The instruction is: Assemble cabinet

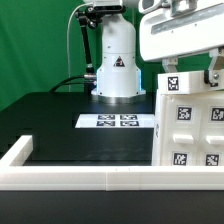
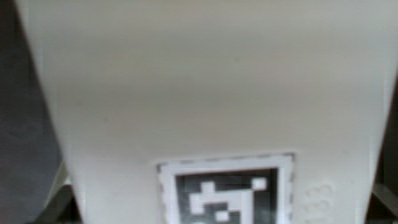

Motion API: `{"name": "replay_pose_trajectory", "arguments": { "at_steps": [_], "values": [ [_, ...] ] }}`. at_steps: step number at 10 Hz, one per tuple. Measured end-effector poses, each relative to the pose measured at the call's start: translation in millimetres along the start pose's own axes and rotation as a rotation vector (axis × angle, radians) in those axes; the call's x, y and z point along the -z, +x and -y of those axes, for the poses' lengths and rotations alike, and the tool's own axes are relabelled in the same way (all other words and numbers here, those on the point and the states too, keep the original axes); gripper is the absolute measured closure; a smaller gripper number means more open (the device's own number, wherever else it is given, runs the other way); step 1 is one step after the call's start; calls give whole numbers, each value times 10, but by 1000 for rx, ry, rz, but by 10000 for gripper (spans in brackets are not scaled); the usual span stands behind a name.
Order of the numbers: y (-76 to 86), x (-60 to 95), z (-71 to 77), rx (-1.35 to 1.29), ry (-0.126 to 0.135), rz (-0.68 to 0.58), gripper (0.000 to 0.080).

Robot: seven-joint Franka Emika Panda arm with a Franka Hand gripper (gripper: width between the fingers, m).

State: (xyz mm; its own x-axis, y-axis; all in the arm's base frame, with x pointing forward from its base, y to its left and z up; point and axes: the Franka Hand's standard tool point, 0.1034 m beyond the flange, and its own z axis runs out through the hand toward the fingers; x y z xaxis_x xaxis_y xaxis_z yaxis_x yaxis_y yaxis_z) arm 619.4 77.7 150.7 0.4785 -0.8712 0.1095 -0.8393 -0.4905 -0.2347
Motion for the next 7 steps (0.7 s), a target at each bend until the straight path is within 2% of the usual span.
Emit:
{"name": "replay_pose_trajectory", "arguments": {
  "at_steps": [5,7],
  "values": [
    [32,-6,-50,-412,7,17,233],
    [30,-9,-69,-539,0,27,233]
  ]
}}
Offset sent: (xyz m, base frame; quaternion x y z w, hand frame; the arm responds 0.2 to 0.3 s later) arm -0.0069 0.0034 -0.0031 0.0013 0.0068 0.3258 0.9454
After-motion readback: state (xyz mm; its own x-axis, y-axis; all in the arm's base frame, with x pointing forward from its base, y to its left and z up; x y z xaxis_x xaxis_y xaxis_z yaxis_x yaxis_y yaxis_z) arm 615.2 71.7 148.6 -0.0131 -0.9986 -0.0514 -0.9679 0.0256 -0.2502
